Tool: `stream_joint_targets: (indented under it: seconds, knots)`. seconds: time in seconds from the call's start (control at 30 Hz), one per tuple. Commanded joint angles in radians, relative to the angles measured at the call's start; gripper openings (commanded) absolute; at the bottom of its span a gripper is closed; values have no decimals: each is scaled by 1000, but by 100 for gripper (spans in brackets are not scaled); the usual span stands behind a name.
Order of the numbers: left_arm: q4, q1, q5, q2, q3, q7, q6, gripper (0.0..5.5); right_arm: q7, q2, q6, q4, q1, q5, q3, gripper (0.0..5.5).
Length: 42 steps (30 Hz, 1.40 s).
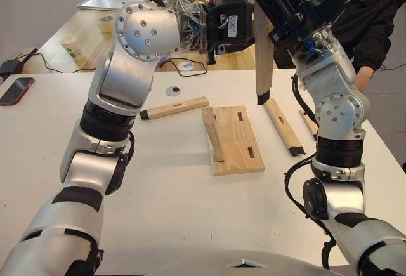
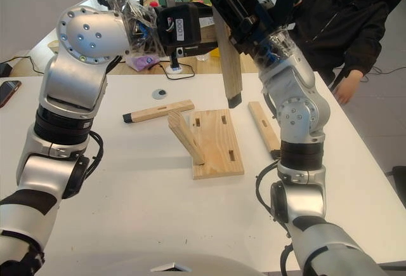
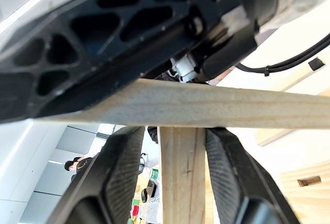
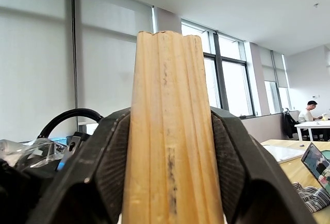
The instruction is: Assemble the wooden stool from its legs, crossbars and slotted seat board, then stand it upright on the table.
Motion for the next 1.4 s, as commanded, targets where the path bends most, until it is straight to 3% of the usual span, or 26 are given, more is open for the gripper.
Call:
stream_joint_targets:
  seconds: [0.03, 0.23, 0.4, 0.93, 1.2, 1.4]
  knots:
    - [3, -35, 19, 19, 13, 25, 4, 201, -10, 20, 23, 7, 2, 6, -11, 206]
    - [32, -17, 13, 44, 33, 24, -30, 201, -14, 22, 25, 5, 0, 8, -12, 206]
    - [16, -16, 13, 48, 37, 32, -25, 249, -10, 27, 29, 3, 1, 0, -16, 206]
    - [-10, 28, 26, 93, 22, 5, -17, 249, 5, 13, 15, 34, -10, -34, -23, 206]
    - [-90, 24, -168, 97, 180, -5, 194, 249, 39, -9, 1, 98, -33, -52, -71, 206]
    - [-11, -67, -333, 13, 380, 179, 363, 249, 112, 2, 28, 114, -27, 30, -122, 206]
